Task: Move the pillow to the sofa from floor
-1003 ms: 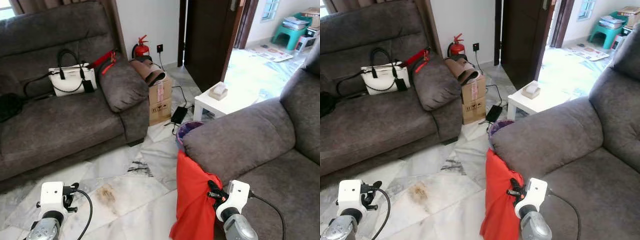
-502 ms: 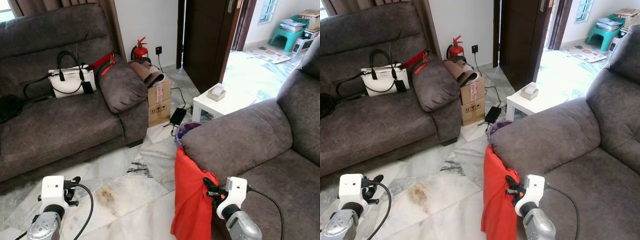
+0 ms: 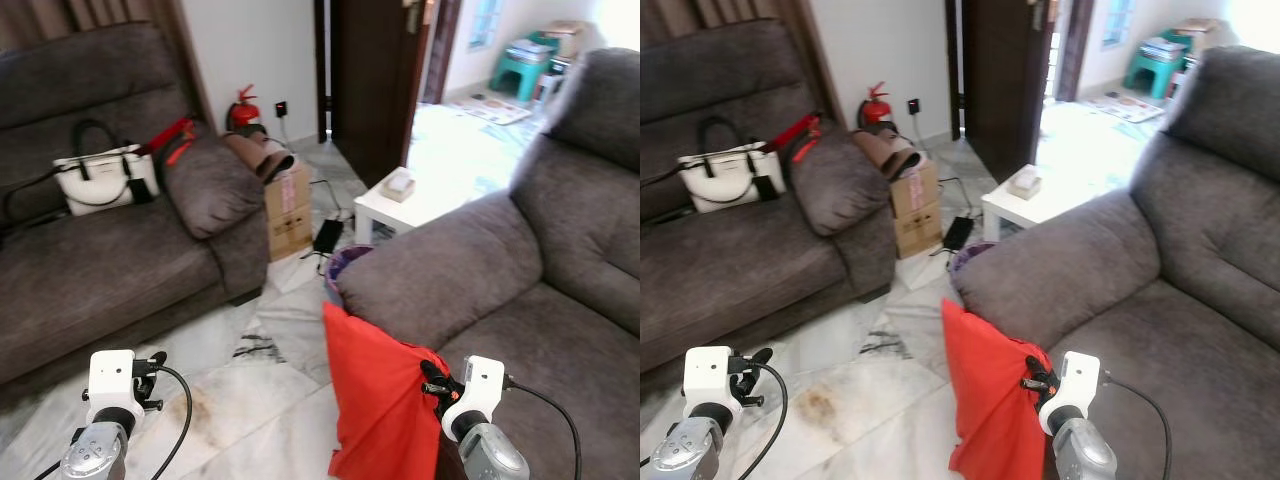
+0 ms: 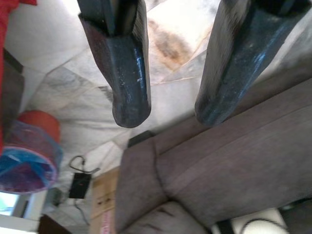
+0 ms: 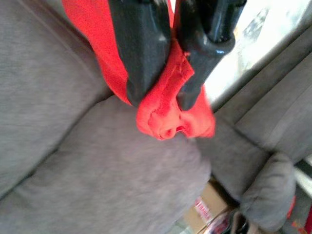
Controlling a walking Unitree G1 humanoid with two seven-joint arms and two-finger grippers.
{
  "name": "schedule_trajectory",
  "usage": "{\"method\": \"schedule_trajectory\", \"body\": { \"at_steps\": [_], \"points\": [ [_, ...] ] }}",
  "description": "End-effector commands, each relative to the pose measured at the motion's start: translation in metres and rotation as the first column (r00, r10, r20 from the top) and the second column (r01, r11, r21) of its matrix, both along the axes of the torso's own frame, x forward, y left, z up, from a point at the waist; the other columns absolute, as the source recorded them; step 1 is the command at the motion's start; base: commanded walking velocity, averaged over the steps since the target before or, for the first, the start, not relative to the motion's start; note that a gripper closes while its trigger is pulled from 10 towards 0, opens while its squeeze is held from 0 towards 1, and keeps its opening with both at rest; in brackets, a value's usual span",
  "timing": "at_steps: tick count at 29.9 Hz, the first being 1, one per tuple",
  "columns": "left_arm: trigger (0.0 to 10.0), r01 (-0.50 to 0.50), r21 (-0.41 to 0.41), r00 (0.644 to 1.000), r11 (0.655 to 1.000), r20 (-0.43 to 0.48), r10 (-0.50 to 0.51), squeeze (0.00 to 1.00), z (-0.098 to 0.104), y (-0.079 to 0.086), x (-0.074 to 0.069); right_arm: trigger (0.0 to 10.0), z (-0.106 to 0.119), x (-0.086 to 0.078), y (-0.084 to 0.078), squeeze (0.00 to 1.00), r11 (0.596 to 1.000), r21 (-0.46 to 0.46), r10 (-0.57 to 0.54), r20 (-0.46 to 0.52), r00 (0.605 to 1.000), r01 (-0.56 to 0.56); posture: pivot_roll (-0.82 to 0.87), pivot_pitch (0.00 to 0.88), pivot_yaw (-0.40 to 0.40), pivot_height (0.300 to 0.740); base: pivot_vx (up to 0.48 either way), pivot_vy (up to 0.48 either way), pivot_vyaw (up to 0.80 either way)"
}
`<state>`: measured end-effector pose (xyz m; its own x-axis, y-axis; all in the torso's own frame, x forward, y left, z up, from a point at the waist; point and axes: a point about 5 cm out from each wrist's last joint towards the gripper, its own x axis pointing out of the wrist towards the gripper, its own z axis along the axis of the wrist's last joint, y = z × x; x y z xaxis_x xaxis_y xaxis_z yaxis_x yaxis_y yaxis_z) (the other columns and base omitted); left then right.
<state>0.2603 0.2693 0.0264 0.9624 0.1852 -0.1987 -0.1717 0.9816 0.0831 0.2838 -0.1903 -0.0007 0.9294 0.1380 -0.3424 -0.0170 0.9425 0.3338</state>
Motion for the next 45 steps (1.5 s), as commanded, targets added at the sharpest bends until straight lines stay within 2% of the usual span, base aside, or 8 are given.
{"method": "schedule_trajectory", "body": {
  "at_steps": [1,14,20,25,31,36,39,45],
  "points": [
    [10.0,-0.015,-0.009,1.000,1.000,-0.005,0.015,0.00,0.000,0.003,-0.001,10.0,0.018,0.015,-0.002,0.00,0.999,-0.027,-0.015,0.093,0.996,0.018,0.08,0.000,0.056,0.740,0.000,0.000,-0.79],
    [10.0,0.069,-0.047,0.996,0.996,-0.044,-0.072,0.00,-0.004,-0.003,0.000,10.0,0.018,0.013,-0.024,0.00,0.984,-0.099,-0.143,0.057,0.988,0.148,0.08,0.000,0.058,0.740,0.000,0.000,-0.80],
    [10.0,0.242,-0.014,0.960,0.970,-0.141,-0.242,0.00,-0.011,-0.009,-0.005,10.0,0.020,0.015,-0.019,0.00,0.988,-0.146,-0.036,0.063,0.997,0.045,0.08,0.000,0.060,0.740,0.000,0.000,-0.80],
    [10.0,0.400,0.010,0.898,0.917,-0.205,-0.389,0.00,-0.006,-0.007,-0.006,10.0,0.021,0.013,-0.001,0.00,0.944,-0.211,0.271,0.061,0.961,-0.253,0.08,0.000,0.059,0.740,0.000,0.000,-0.78],
    [10.0,0.555,-0.009,0.802,0.832,-0.262,-0.537,0.00,-0.002,-0.014,-0.008,10.0,0.020,0.003,0.002,0.00,0.812,-0.291,0.530,0.006,0.848,-0.505,0.08,0.000,0.061,0.740,0.000,0.000,0.00],
    [10.0,0.635,0.008,0.735,0.772,-0.314,-0.601,0.00,-0.004,-0.018,-0.010,10.0,0.014,-0.007,0.002,0.00,0.642,-0.390,0.678,-0.114,0.726,-0.660,0.07,0.000,0.063,0.740,0.000,0.000,0.00],
    [10.0,0.679,-0.009,0.692,0.734,-0.325,-0.644,0.00,-0.001,-0.021,-0.012,10.0,0.007,-0.019,0.001,0.00,0.481,-0.396,0.773,-0.229,0.591,-0.782,0.07,0.000,0.067,0.740,0.000,0.000,0.00],
    [10.0,0.712,-0.013,0.657,0.702,-0.340,-0.673,0.00,0.002,-0.024,-0.012,10.0,0.007,-0.020,0.001,0.00,0.433,-0.402,0.792,-0.258,0.554,-0.807,0.07,0.000,0.070,0.740,0.000,0.000,0.00]
  ]
}}
